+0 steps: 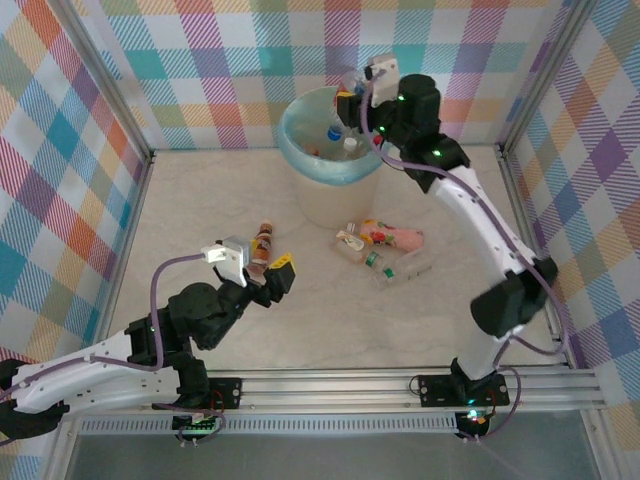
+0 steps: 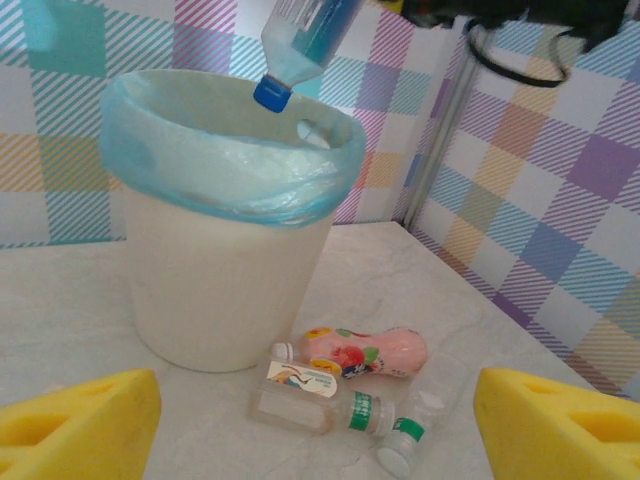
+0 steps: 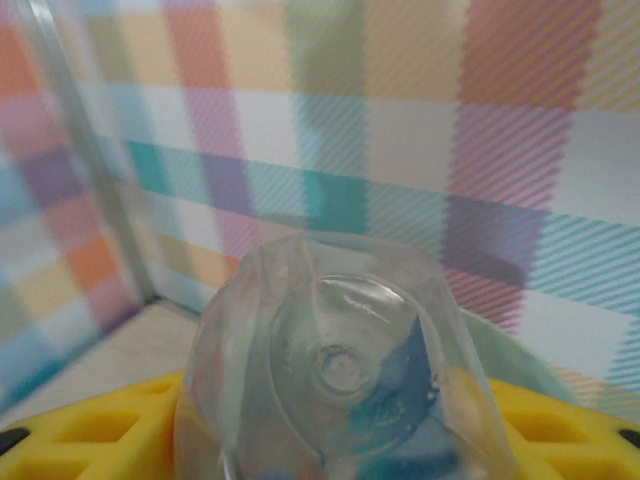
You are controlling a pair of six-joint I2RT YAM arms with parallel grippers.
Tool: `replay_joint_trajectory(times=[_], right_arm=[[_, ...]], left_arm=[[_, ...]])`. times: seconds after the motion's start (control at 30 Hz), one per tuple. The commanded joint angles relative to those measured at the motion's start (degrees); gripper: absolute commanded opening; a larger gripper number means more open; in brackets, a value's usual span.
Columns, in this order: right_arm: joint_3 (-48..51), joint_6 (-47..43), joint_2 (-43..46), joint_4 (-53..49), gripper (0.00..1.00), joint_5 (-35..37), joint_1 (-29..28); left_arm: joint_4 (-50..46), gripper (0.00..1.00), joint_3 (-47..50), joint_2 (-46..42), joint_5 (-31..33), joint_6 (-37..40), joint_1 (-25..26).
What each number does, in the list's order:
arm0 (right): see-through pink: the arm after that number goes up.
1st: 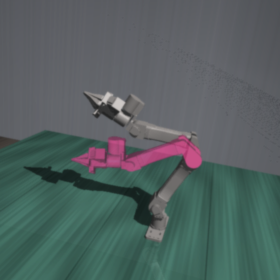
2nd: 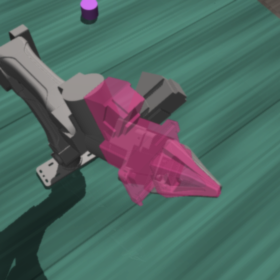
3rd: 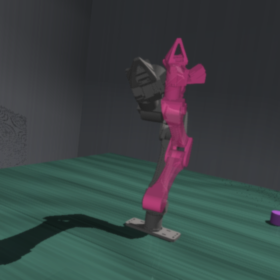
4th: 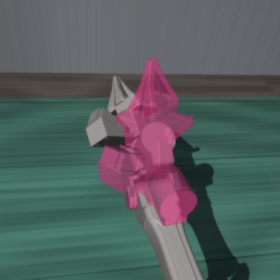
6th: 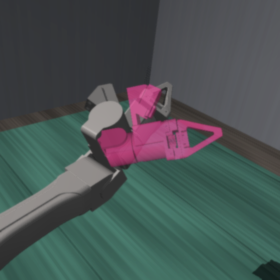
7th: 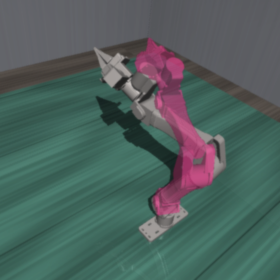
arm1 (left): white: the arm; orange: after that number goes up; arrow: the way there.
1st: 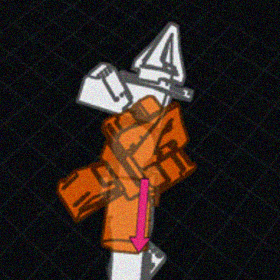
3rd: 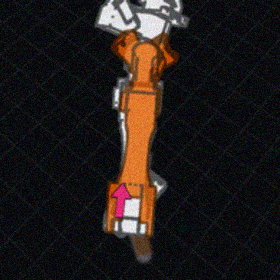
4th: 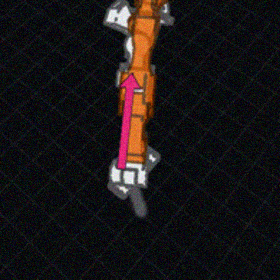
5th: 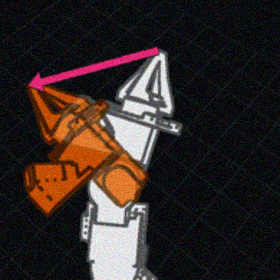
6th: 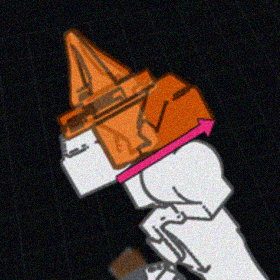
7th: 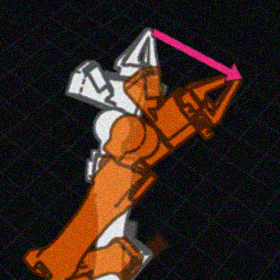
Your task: Put the plastic bottles in the bin
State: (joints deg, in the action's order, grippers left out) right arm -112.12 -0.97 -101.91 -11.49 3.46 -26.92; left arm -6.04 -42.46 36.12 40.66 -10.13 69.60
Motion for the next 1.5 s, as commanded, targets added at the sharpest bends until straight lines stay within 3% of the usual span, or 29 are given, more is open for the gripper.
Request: replay_joint_trajectory(times=[0.0,0.17,0.37,0.73,0.97,1.33,1.47], right_arm=[[-6.64,-7.75,-6.18,-2.60,0.58,12.79,0.26],[-12.55,-8.97,-14.91,-5.35,0.59,16.42,0.90],[-16.74,-8.16,-22.05,-8.40,0.61,14.02,1.77],[-16.47,-6.26,-25.43,-11.92,0.66,7.99,2.37],[-18.73,-2.34,-21.61,-13.50,0.82,4.79,2.50],[-20.34,1.58,-11.16,-15.12,0.81,-0.19,2.37],[-17.71,3.57,-7.82,-15.76,0.78,-3.34,1.96]], left_arm=[[-3.47,0.82,-0.04,-1.26,1.42,-2.66,-0.54],[-3.74,0.82,0.27,-1.25,1.65,-3.70,-0.52],[-3.36,0.82,0.71,-1.03,1.09,-5.02,-0.61],[-4.33,0.83,1.85,-1.58,1.73,-6.47,-0.57],[-4.50,0.83,1.85,-1.60,2.09,-6.40,-0.52],[-5.41,0.83,1.77,-0.55,5.04,-6.17,-0.52],[-9.29,0.86,0.82,0.30,10.60,-9.52,-0.75]])
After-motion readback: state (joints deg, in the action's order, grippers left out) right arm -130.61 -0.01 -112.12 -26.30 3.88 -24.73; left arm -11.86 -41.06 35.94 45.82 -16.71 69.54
